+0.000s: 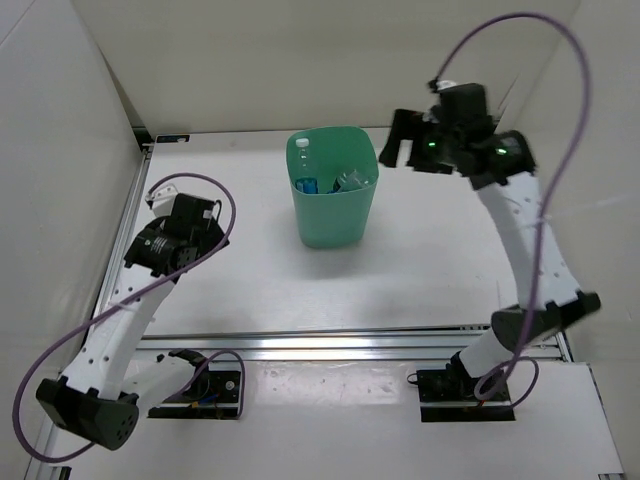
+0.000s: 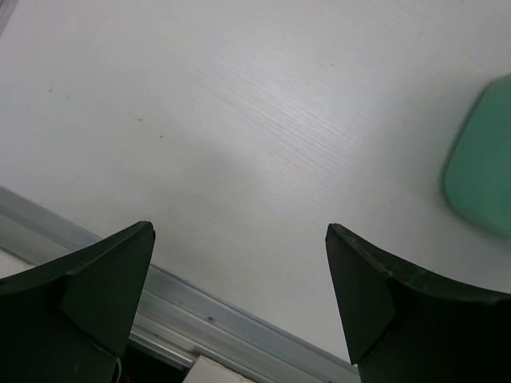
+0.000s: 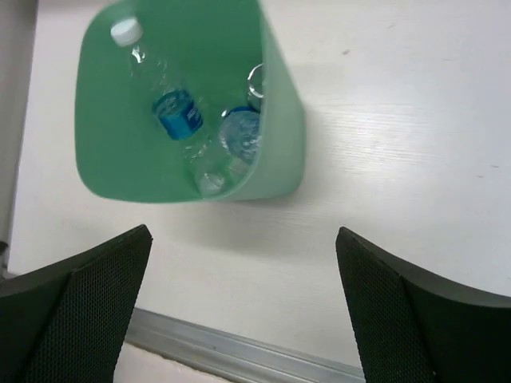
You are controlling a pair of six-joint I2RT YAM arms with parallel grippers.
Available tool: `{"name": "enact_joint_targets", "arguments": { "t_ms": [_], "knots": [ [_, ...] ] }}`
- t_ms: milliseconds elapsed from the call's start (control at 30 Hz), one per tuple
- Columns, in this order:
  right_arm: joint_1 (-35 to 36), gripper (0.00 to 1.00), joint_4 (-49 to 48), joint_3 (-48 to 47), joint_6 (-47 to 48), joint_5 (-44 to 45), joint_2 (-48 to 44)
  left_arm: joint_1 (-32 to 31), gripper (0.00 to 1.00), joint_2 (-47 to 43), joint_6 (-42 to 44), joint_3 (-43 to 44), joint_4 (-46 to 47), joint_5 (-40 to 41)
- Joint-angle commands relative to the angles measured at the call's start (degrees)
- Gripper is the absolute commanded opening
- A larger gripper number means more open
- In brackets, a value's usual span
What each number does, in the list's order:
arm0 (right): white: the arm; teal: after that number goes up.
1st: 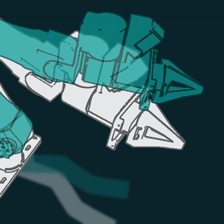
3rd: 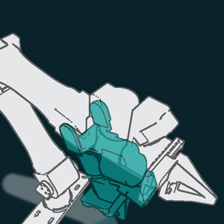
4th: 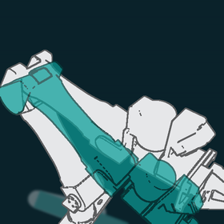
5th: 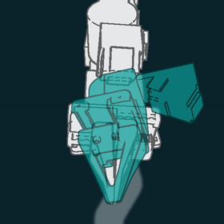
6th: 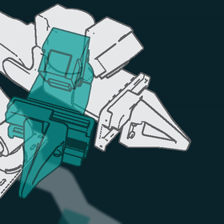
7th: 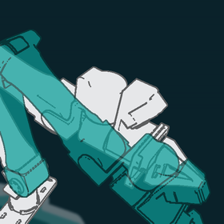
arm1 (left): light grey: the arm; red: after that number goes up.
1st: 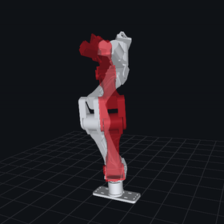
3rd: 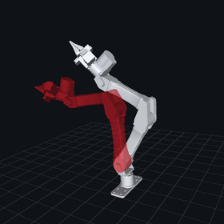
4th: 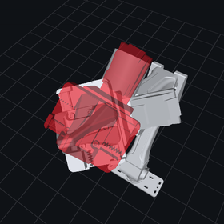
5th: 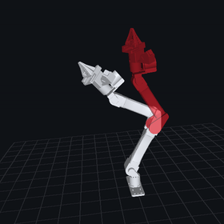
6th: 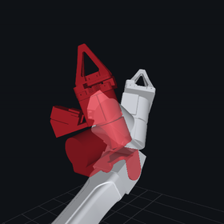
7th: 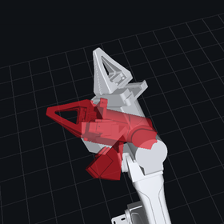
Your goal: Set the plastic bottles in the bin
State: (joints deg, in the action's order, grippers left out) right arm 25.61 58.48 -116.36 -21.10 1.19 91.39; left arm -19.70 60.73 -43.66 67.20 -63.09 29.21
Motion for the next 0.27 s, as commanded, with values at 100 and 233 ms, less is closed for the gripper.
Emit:
{"name": "enact_joint_targets", "arguments": {
  "t_ms": [100, 233],
  "knots": [
    [-6.9, 1.00, 1.9, 9.4, -1.2, 2.3, -14.1, 0.1, 0.99, -4.1, -6.5, -5.8, -5.9, 10.2],
    [-11.3, 1.00, 1.9, 17.9, -3.1, 4.9, -19.0, 0.1, 0.99, -4.1, -13.9, -4.5, -11.2, 27.4]
  ]
}}
